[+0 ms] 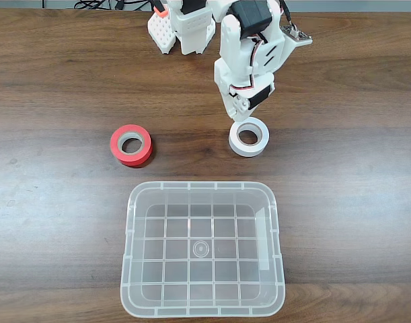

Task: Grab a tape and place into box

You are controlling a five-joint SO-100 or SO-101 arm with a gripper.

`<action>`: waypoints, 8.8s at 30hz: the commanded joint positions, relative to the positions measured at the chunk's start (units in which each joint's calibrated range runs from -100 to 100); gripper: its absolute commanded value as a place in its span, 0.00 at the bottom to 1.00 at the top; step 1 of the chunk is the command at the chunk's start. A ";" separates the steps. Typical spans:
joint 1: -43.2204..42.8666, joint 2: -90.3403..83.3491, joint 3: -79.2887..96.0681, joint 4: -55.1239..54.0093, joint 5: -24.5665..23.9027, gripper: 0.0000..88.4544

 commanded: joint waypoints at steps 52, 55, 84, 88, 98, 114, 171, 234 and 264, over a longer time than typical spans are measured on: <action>-0.22 2.19 -10.69 3.12 1.36 0.02; -0.22 -2.15 -14.11 7.14 1.31 0.02; 17.19 22.95 -76.13 18.45 2.26 0.02; 17.84 33.17 -85.77 18.45 2.21 0.02; 17.92 48.29 -95.84 18.36 2.21 0.02; 17.92 53.52 -96.89 18.36 2.05 0.14; 13.45 -39.40 -17.61 28.03 -2.27 0.01; 19.67 -87.19 57.82 0.38 -7.97 0.02; 19.67 -87.19 57.82 0.38 -7.97 0.02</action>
